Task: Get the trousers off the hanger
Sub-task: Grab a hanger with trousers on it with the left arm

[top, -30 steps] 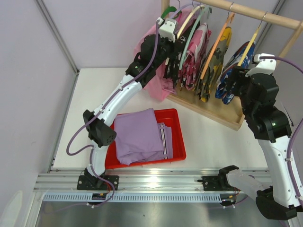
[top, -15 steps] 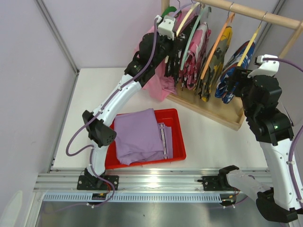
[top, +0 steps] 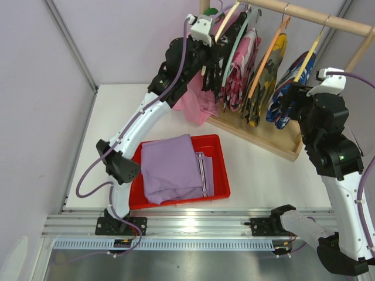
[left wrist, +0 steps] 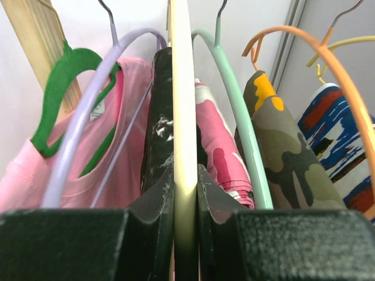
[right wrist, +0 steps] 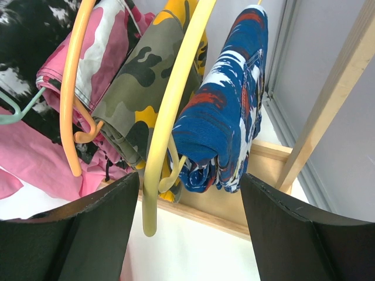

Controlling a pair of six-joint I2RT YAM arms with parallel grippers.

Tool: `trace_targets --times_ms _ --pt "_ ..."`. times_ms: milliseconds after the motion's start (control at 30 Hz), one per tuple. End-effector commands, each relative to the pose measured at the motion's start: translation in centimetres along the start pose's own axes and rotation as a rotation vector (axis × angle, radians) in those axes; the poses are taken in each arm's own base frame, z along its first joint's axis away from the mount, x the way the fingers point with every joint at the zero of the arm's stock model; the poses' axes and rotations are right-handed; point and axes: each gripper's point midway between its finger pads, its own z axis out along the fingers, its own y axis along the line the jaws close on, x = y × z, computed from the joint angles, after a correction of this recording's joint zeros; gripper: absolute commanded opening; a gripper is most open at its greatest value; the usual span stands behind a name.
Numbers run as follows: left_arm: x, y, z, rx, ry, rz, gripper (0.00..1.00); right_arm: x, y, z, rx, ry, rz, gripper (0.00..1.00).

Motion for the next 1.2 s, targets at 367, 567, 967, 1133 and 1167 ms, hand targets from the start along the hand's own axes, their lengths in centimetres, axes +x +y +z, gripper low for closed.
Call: trace_targets --times_ms 367,567,967,1133,1167 --pt "-18.5 -0.8 -11.2 0.086 -0.452 -0.034 0.0 -0.9 0.5 -1.4 -0.053 -0.021 0.052 0.77" --pt "-17.8 -0.8 -13.3 0.094 -0.421 -0.046 0.0 -1.0 1.3 -2.0 -0.108 -0.021 0.079 0.77" --pt "-13.8 -1.6 -21.3 0.157 -0.346 -0.079 0.0 -2.8 2.7 -3.5 -0.214 -0.064 0.1 0.77" --pt "-12.8 -1.7 -24.7 0.13 -0.318 -0.065 0.0 -3.3 3.8 -3.7 -0.269 -0.077 0.122 0.77" --pt "-13.4 -1.8 -25.8 0.13 -0.328 -0.07 0.0 -3.3 3.9 -3.7 -0.277 -0.074 0.124 0.77"
